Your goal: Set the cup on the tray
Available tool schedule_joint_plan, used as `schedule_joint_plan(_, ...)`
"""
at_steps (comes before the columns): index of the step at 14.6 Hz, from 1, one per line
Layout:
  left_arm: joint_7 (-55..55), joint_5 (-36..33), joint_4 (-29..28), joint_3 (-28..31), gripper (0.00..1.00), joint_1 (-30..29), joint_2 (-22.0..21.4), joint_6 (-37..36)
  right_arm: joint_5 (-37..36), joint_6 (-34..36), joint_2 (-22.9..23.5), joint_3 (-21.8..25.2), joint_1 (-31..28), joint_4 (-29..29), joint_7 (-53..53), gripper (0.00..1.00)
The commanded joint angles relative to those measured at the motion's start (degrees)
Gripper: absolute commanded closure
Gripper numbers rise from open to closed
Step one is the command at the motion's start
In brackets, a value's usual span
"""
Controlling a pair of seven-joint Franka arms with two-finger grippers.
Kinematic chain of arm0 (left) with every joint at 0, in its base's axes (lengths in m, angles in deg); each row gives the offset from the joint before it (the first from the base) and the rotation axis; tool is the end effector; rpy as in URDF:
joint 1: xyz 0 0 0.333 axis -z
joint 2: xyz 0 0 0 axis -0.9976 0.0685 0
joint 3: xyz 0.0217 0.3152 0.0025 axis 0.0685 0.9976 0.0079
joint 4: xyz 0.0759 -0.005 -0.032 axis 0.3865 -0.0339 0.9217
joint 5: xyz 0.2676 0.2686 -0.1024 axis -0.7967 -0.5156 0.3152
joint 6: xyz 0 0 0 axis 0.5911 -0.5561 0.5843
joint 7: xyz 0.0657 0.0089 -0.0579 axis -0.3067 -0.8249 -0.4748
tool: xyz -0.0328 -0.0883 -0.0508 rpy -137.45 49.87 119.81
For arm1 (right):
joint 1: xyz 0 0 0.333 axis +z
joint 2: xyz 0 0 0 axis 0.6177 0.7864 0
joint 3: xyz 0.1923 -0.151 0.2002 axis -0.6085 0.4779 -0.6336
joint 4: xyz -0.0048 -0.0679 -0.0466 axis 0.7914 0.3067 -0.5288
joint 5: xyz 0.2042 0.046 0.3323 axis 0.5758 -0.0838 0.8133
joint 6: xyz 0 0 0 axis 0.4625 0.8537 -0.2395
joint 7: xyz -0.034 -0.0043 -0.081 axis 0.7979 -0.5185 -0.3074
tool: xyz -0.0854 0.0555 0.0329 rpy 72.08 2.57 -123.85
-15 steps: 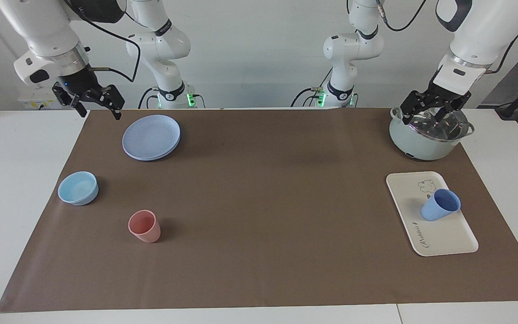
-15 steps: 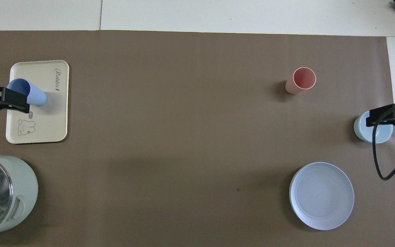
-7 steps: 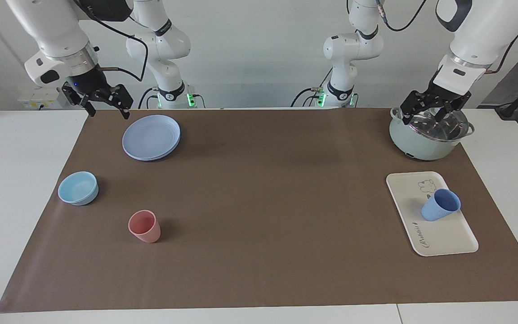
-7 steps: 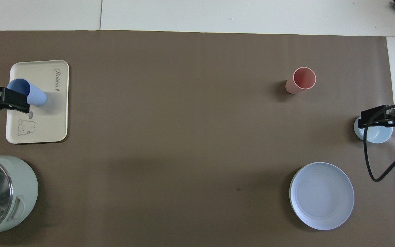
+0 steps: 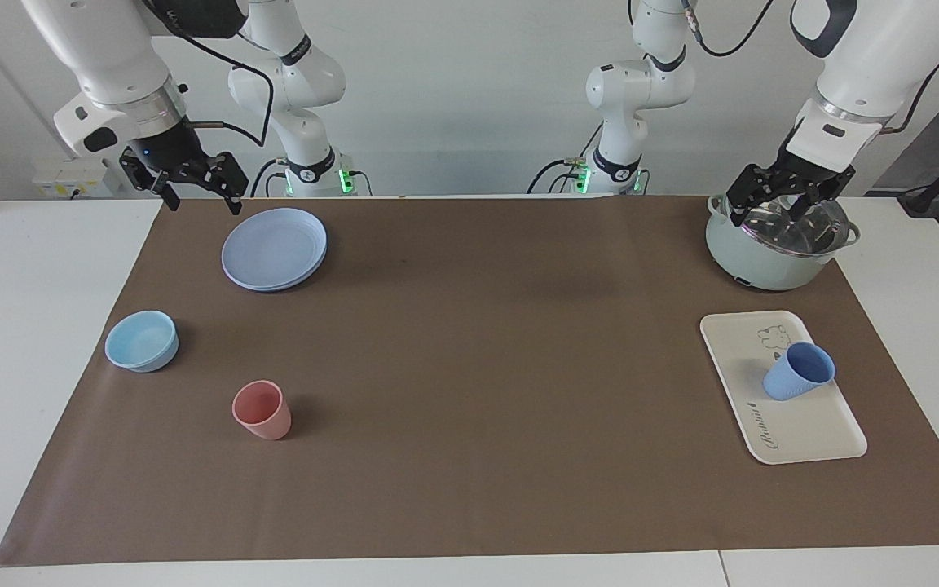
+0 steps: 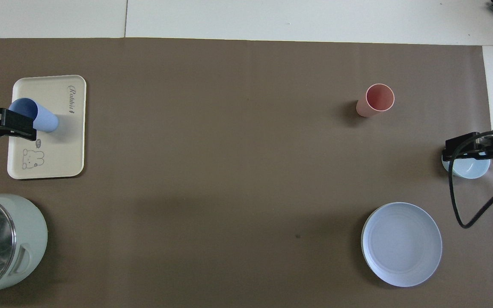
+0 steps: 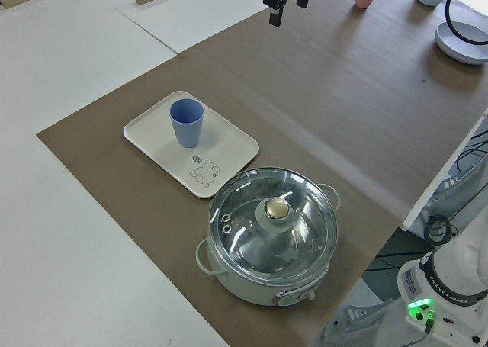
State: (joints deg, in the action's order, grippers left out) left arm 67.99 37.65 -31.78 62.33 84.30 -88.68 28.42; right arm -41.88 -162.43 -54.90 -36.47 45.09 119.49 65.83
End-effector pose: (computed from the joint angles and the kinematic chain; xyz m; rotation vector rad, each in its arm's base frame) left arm 0.5537 -0.0283 0.6339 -3.1320 -0.0067 0.0280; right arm 0.5255 -0.0012 0.6235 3.1253 -0.1798 -0.0850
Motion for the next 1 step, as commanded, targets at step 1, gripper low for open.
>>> schedule_joint_plan(1, 0.7, 0.6, -1.2, 0.4, 0.00, 0.5, -1.1, 1.0, -0.9, 0.8, -1.1, 0.0, 0.1, 0.8, -1.1, 0.00)
